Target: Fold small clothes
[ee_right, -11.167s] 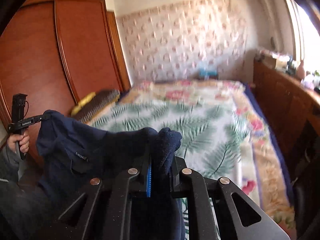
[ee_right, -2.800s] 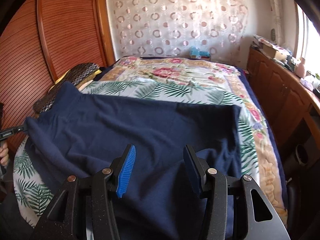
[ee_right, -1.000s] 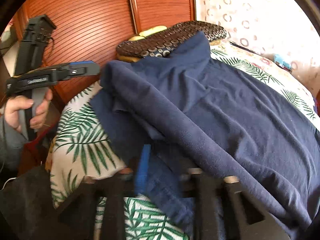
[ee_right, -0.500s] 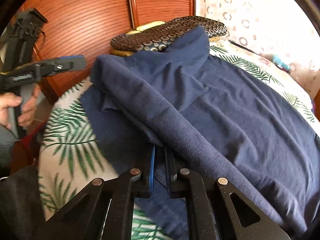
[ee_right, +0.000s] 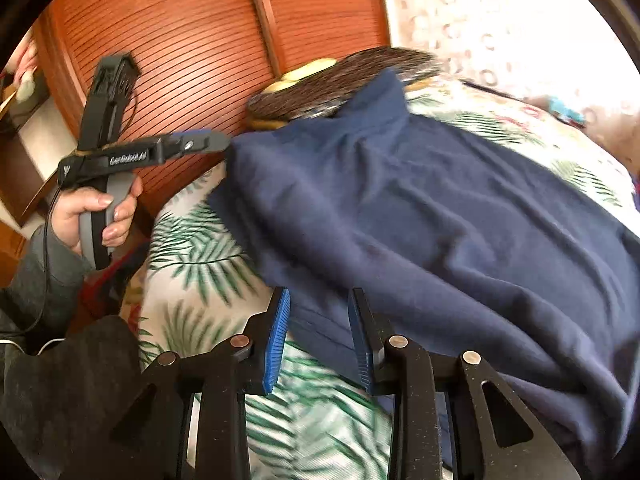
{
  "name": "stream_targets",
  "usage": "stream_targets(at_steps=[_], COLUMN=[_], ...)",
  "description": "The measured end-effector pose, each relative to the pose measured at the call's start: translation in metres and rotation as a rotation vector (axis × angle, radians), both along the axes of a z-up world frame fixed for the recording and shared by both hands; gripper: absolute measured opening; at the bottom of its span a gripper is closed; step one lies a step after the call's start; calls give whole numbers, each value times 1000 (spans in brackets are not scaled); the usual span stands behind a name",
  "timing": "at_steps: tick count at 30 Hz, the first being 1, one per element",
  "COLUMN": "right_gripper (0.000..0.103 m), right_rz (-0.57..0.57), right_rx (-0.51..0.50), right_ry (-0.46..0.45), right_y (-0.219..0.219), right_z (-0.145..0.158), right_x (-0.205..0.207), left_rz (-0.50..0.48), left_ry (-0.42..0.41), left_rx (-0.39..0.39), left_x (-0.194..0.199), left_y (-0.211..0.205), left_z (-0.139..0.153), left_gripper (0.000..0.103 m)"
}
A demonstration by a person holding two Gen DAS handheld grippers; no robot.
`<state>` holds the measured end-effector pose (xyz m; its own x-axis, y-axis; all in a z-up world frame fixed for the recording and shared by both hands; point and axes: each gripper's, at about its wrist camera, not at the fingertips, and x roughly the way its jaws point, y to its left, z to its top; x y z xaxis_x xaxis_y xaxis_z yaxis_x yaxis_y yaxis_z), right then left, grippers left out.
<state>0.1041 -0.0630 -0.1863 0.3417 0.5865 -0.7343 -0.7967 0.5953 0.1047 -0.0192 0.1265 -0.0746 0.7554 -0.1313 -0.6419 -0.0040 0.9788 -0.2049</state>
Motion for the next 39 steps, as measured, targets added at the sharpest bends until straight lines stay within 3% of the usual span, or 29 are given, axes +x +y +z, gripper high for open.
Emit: stream_targets(at_steps=[11,18,19,21,22,33,35,39], right_gripper=[32,32,33,55,58,60,60,61], right_rz=[-271,-377,-385,-403,-413,-507,-513,-526], right_rx=[-14,-28,-31,-39,-41,-102,-104,-94], right_ry=[-105,-130,-133,-138,-140,-138,-134,-130], right_y=[-82,-114,-116,-126,-133,-158,-161,-158], right_z=[15,15,14,18,21,7,4,0], right_x=[1,-6,-7,-5,-4,-3,-5,-3], left_rz=[3,2,2,4,4,-4,-15,-37], left_ry=[46,56,60,67,70,147,163,163], left_rx=[21,36,37,41,42,38,25,4], left_x=[14,17,18,19,19,27,28,26], left_y=[-4,-4,-4,-4,-4,-1,-1,-2], left_z=[-14,-16,-17,-19,-19,-37,-41,-42], left_gripper=[80,80,80,80,80,80,70,62])
